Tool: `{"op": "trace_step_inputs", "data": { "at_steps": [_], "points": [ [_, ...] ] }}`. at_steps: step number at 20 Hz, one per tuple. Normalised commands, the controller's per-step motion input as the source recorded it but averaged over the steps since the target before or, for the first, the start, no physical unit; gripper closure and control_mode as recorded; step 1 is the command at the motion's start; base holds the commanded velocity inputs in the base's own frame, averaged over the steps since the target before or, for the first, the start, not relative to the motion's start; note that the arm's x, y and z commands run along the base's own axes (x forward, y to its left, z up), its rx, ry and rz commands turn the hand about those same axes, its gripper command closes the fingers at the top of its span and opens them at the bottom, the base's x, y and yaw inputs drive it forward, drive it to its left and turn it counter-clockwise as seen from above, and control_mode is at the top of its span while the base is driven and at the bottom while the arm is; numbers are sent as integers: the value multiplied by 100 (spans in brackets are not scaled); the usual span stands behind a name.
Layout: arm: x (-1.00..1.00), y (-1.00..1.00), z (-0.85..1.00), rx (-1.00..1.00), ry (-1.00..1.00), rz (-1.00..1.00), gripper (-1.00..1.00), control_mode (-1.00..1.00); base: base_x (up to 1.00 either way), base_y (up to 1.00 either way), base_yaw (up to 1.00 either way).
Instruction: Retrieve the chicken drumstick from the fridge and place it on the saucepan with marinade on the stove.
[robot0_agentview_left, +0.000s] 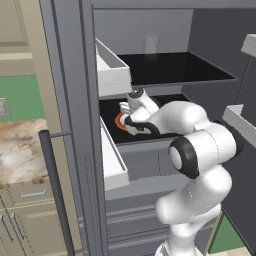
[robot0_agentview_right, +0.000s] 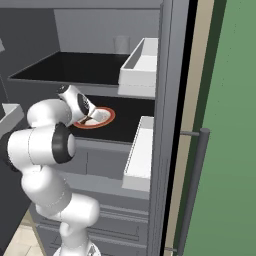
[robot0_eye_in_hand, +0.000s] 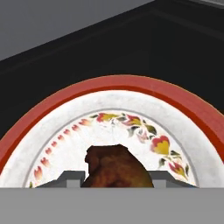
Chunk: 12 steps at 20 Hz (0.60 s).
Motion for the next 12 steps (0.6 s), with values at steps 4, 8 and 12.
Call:
{"op": "trace_step_inputs", "data": {
  "at_steps": [4, 8, 12],
  "points": [
    [-26, 0, 19, 0, 0, 0, 100, -100, 0, 0, 0],
    [-28, 0, 16, 0, 0, 0, 100, -100, 0, 0, 0],
    [-22, 0, 14, 0, -1, 0, 100, -100, 0, 0, 0]
  ]
}}
